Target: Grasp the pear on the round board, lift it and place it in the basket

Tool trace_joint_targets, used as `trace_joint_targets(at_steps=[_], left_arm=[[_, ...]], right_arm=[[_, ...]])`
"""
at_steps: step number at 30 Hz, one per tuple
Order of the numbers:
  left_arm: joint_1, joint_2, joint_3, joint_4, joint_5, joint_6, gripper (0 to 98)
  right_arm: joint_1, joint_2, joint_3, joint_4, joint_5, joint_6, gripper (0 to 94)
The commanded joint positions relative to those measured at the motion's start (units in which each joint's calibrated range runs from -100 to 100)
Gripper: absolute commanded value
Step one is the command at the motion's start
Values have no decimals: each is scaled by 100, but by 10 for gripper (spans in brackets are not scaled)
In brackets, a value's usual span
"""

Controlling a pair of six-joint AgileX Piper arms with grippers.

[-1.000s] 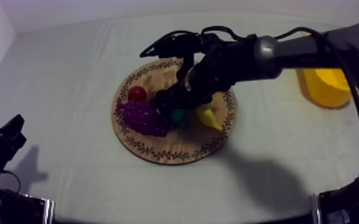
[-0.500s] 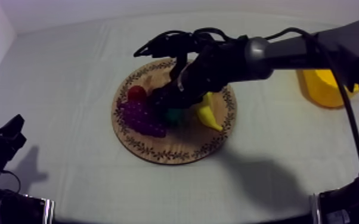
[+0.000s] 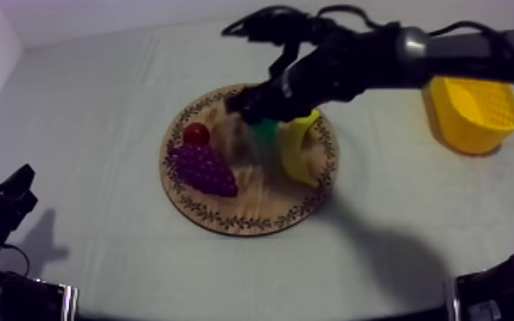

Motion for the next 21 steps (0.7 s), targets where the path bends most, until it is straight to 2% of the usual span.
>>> trace_joint_targets(at_steps=[1,6,14,17,21], left_arm=[[2,0,2,-1,1,-2,1],[2,0,2,-1,1,-1,1],[2,0,2,-1,1,-3,1],[2,0,2,-1,1,-3,1],[2,0,2,-1,1,-2,1]], right_arm=[[223,-513,27,341,-46,-234,325],[862,-1475,68,919,-57,-607,341],[2236,-2607,123,1967,-2,-1123,332],[2726,-2818,338,2105,-24,-1094,331],[3249,-2952,876,2145,-90,-963,331]])
